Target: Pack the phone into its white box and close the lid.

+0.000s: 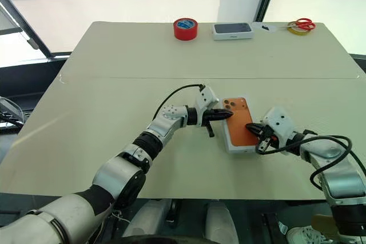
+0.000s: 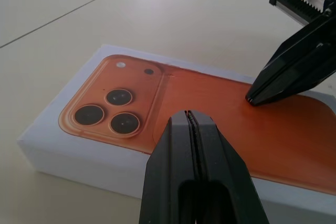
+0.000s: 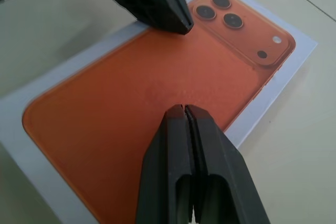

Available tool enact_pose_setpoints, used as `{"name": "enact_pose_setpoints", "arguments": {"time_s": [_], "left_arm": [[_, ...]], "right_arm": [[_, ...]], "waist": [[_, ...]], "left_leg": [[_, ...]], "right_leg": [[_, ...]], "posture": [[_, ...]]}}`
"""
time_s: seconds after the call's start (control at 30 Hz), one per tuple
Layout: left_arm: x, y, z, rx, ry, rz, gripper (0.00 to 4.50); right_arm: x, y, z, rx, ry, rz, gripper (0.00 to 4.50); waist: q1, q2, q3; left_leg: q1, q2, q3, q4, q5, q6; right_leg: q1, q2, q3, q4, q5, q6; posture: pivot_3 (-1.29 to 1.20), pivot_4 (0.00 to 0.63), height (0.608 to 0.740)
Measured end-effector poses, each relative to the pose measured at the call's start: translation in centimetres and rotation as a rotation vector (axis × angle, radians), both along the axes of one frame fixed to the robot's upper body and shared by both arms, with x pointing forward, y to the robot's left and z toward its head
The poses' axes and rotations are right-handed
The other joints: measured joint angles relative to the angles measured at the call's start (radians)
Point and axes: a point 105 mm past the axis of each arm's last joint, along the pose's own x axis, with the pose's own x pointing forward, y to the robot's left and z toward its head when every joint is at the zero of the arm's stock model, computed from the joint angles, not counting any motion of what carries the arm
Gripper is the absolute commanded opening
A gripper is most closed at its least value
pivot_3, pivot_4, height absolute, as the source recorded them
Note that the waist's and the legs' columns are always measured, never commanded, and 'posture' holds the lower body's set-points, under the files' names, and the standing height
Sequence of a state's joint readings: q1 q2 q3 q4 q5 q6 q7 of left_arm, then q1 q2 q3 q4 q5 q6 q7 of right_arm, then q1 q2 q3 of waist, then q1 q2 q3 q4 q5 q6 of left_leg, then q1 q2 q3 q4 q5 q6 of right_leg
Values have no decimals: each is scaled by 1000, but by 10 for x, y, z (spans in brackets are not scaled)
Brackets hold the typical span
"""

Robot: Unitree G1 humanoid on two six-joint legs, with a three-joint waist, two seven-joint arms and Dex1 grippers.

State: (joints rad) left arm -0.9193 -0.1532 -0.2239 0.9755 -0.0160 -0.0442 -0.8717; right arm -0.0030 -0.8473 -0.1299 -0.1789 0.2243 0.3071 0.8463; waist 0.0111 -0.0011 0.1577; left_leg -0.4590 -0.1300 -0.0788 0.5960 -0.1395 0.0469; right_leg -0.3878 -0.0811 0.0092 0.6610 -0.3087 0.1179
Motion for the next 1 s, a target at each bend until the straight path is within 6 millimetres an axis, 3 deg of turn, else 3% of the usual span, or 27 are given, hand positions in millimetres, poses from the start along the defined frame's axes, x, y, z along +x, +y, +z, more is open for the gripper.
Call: {"name": "enact_pose_setpoints", "arguments": {"time_s": [0.03, 0.1, 0.13, 0.23, 0.33, 0.37, 0.63, 0.77, 0.83, 0.9, 1.0], "left_arm": [[0, 1, -2, 8, 8, -1, 257], [-1, 3, -3, 10, 36, -12, 877], [-1, 3, -2, -1, 57, -14, 1421], [6, 13, 3, -38, 65, 23, 2823], [16, 39, 10, -56, 22, 63, 4307], [18, 50, 12, -65, 9, 71, 4500], [15, 147, 17, -44, -19, 187, 4500], [12, 205, 35, -22, -28, 299, 4500], [7, 220, 37, -17, -24, 325, 4500], [-4, 233, 30, 6, -5, 324, 4500], [-24, 274, 10, 80, 66, 387, 4500]], "right_arm": [[0, 1, -1, -11, -2, 0, 16], [0, 1, -1, 16, 15, -18, 550], [0, 1, 0, 57, 25, -29, 910], [1, 12, 1, 178, 58, -15, 2305], [6, 18, 13, 270, 49, -5, 3876], [8, 18, 20, 284, 32, 5, 4388], [-1, -6, 53, 253, -55, 81, 4456], [-8, -33, 47, 169, -49, 53, 4456], [-10, -42, 41, 172, -21, 38, 4456], [-11, -48, 38, 177, -12, 37, 4456], [-11, -65, 35, 172, -3, -5, 4456]], "waist": [[1, -2, -1], [1, -3, -2], [1, -4, -3], [0, -4, -3], [-7, -2, -2], [-7, -2, -2], [3, -2, -1], [1, -1, -2], [2, 2, -3], [1, 2, -3], [-3, 3, -3]], "left_leg": [[1, 0, -1, 0, 0, 0], [1, 0, -1, 0, 0, 0], [1, 0, -1, 0, 0, 0], [0, 0, -1, 0, 0, 0], [-4, 0, 0, -1, 0, 0], [-3, 0, 0, -1, 0, 0], [-2, 0, 0, 0, 0, 0], [-1, 0, 0, -1, 0, 0], [-1, 0, 0, -2, 0, 0], [-1, 0, 0, -2, 0, 0], [0, 1, 1, -4, 0, -1]], "right_leg": [[1, 0, -1, 0, 0, 0], [2, 0, -1, -1, 0, 0], [2, 0, -1, -1, 0, 0], [1, 0, -1, -1, 0, 0], [-1, 0, 1, 2, 0, 0], [-2, 0, 1, 2, 0, 0], [-3, 0, 1, 1, 0, 0], [-3, 0, 1, 1, 0, -1], [-3, 0, 2, 1, 0, -1], [-3, 0, 2, 1, 0, -1], [-4, 0, 3, 1, 0, -1]], "posture": [[0, 150, 740], [0, 150, 740], [0, 150, 740], [0, 150, 740], [0, 150, 740], [0, 150, 740], [0, 150, 740], [0, 150, 740], [0, 150, 740], [0, 150, 740], [0, 150, 740]]}}
